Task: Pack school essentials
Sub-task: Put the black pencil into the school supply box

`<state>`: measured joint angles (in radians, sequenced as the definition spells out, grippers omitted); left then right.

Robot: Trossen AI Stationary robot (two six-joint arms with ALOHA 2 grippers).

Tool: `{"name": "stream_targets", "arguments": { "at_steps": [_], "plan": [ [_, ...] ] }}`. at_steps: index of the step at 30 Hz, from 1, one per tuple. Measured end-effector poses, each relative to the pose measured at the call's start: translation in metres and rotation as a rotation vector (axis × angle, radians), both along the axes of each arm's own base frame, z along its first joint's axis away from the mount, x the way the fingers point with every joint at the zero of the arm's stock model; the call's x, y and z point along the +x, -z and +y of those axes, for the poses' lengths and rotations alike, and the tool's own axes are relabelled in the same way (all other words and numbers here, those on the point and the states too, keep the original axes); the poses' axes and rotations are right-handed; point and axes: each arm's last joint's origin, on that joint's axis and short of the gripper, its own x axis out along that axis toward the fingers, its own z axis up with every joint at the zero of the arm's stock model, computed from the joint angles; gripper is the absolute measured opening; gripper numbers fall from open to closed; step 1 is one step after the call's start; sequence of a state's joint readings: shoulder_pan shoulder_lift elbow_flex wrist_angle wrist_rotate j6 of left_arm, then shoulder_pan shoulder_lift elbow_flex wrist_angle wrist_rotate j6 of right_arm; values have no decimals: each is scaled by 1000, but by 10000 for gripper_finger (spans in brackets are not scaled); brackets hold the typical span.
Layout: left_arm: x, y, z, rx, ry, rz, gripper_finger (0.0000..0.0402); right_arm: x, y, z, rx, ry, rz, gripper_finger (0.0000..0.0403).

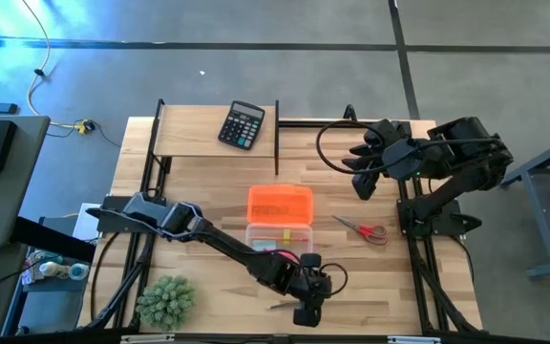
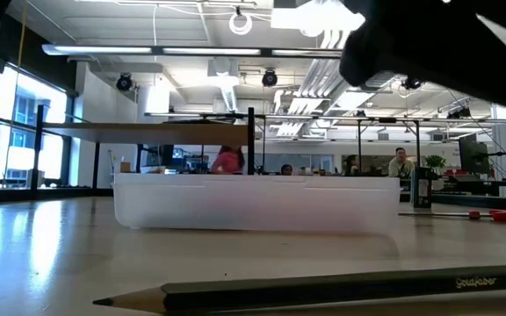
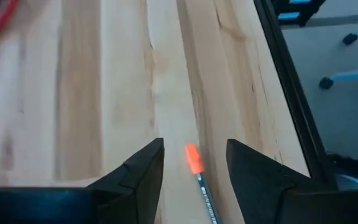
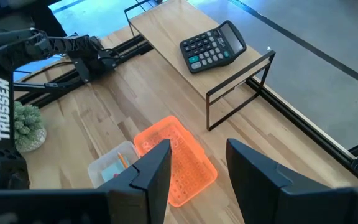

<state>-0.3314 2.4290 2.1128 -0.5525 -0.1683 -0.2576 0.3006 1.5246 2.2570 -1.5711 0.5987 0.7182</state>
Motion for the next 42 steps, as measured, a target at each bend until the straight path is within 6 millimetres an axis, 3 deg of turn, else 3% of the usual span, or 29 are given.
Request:
{"name": "stream_targets", "arguments": {
  "at_steps": [12, 19, 32, 36, 42],
  "plan": [
    [4, 31, -16, -3, 20, 7, 168, 0, 0, 0, 5, 5, -3, 144],
    [6, 51, -16, 13, 21, 35, 168, 0, 0, 0, 10, 10, -5, 144],
    [6, 69, -13, 53, 0, 84, 166, 0, 0, 0, 13, 11, -6, 144],
    [5, 75, -12, 59, 0, 107, 147, 0, 0, 0, 13, 11, -6, 144],
    [5, 77, -12, 70, 17, 118, 86, 0, 0, 0, 13, 12, -6, 144]
  ]
}}
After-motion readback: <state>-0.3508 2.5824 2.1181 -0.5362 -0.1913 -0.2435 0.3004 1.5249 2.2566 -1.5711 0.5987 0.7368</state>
